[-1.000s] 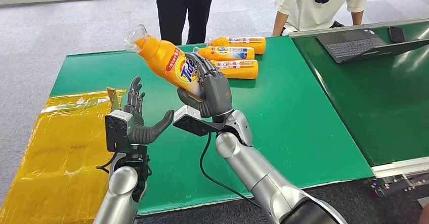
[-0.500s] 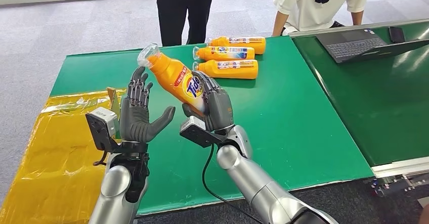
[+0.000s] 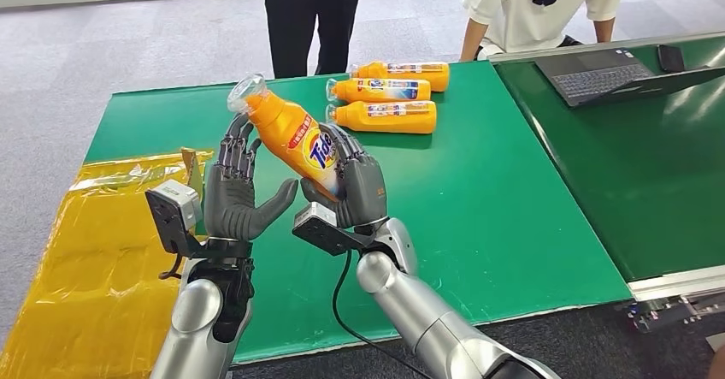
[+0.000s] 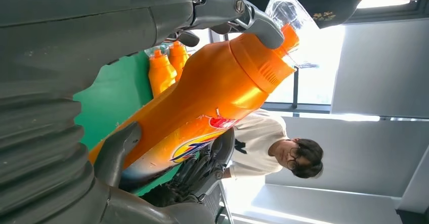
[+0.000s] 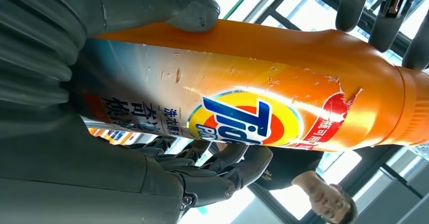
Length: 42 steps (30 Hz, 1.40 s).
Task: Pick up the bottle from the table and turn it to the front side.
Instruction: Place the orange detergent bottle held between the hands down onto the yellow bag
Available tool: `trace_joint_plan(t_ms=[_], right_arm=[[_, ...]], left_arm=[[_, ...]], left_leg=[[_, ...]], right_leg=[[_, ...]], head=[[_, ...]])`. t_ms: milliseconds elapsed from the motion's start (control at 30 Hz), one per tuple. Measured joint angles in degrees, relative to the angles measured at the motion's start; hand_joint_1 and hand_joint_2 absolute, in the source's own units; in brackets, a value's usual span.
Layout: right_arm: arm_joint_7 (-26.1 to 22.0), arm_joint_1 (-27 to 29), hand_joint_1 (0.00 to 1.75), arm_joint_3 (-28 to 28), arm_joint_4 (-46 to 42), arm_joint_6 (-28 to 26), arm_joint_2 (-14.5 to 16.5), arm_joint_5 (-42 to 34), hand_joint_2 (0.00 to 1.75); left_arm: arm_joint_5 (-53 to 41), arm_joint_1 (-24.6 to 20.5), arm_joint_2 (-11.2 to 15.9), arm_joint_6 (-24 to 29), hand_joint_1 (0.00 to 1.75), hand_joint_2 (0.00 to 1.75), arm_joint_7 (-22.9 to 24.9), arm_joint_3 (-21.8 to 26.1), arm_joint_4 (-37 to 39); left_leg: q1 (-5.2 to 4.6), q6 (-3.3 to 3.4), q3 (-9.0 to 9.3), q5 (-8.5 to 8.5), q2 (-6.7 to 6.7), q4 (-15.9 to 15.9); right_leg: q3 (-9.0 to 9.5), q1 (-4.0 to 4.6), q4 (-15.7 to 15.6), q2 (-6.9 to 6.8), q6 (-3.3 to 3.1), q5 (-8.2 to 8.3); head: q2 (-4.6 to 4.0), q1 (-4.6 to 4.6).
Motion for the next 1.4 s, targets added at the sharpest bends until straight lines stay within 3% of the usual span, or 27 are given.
trace_joint_plan(t_ms=[167,467,567,833,1400], right_arm=[[0.8,0.0,1.75,0.0,0.0,-1.8,0.2,3.1,1.75],[10.2,1.0,1.75,-4.1,-9.7,-2.9,1.8,29.9,1.75],[11.9,1.6,1.75,-4.6,-13.3,-2.8,2.6,34.6,1.75],[11.6,2.1,1.75,-2.8,-22.0,-2.2,4.0,35.3,1.75],[11.5,6.0,1.75,-3.4,-27.1,-2.1,4.0,37.9,1.75]], left_arm=[[0.0,-0.2,0.0,-0.3,0.00,1.75,0.7,-0.1,0.3],[-1.2,-2.2,-0.2,-0.1,0.00,1.75,1.1,0.1,2.4],[-1.4,-2.8,-0.4,0.1,0.00,1.75,1.3,0.1,2.6],[-2.0,-3.6,-1.2,-0.1,0.00,1.75,2.5,-0.6,4.4],[-1.9,-3.1,-1.9,0.0,0.00,1.75,2.2,-0.7,3.8]], left_leg=[[0.00,0.00,0.00,0.00,0.00,0.0],[0.00,-0.01,-0.01,0.01,-0.01,0.0],[0.01,-0.01,-0.01,0.00,-0.02,0.0],[0.01,-0.01,-0.01,0.00,-0.08,0.0],[0.02,-0.02,-0.01,0.00,-0.08,0.0]], right_leg=[[0.00,0.00,0.0,0.00,0.00,0.00],[0.04,0.02,0.0,0.01,0.00,0.01],[0.05,0.02,0.0,-0.02,-0.01,0.00],[0.07,0.02,0.0,-0.09,-0.04,-0.02],[0.07,0.03,0.0,-0.08,-0.06,-0.03]], head=[[0.00,0.00],[0.00,-0.01],[0.00,0.00],[0.00,0.04],[0.00,0.04]])
